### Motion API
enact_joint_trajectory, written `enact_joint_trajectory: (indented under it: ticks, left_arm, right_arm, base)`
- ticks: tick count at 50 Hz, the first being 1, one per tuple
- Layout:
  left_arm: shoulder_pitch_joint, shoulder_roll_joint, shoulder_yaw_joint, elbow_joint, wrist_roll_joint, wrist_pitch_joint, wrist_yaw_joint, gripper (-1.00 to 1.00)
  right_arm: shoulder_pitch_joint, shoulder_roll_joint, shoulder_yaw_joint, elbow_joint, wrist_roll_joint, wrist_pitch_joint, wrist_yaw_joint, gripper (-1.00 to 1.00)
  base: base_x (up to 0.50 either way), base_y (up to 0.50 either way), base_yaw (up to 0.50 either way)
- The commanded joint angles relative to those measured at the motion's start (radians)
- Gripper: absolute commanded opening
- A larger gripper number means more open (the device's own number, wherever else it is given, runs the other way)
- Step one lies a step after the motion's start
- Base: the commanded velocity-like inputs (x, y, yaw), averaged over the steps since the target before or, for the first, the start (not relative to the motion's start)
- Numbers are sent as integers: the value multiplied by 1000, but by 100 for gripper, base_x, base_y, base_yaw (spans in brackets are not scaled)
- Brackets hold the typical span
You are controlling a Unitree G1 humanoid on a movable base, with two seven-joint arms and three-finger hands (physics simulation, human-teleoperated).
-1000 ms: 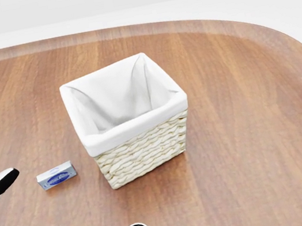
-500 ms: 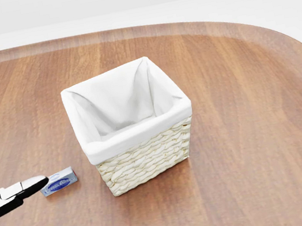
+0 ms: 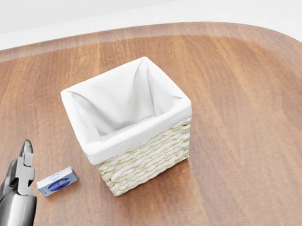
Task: Pick up the tomato sauce, and put it in the basket.
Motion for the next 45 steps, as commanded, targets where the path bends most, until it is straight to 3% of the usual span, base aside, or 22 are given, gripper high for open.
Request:
enact_joint_trajectory:
  ticks: [1, 2, 5, 8, 10, 13, 26, 45]
  left_arm:
    - [79, -15, -26, 7, 259, -38, -56, 100]
    - [79, -23, -22, -14, 253, -28, -76, 100]
    - [94, -23, -21, -24, 267, -45, -86, 100]
    - [112, -17, -36, 14, 296, -83, -90, 100]
    - [126, -4, -59, 71, 339, -127, -70, 100]
    - [160, 7, -86, 128, 390, -173, -61, 100]
    - [156, -2, -81, 172, 390, -173, -70, 100]
    - [76, 24, -106, 372, 457, -173, 64, 100]
  right_arm:
    - [-2, 0, 1, -3, -2, 3, -1, 100]
    - [-3, 0, 2, -1, -3, 3, -1, 100]
    - [-3, -1, 3, 2, -4, 2, 0, 100]
    - [-3, -2, 0, 7, -3, -1, 0, 100]
    - [-2, -2, -3, 7, 0, -2, 0, 100]
    - [0, -1, -3, 7, -1, -3, 0, 100]
    - [5, 3, -3, 4, -2, -5, 2, 100]
    - [5, 4, -1, 4, -3, -7, 0, 100]
  base:
    - [0, 0, 0]
    - [0, 0, 0]
    - [0, 0, 0]
    - [0, 0, 0]
    - [0, 0, 0]
    - [0, 0, 0]
    - [0, 0, 0]
    - [0, 0, 0]
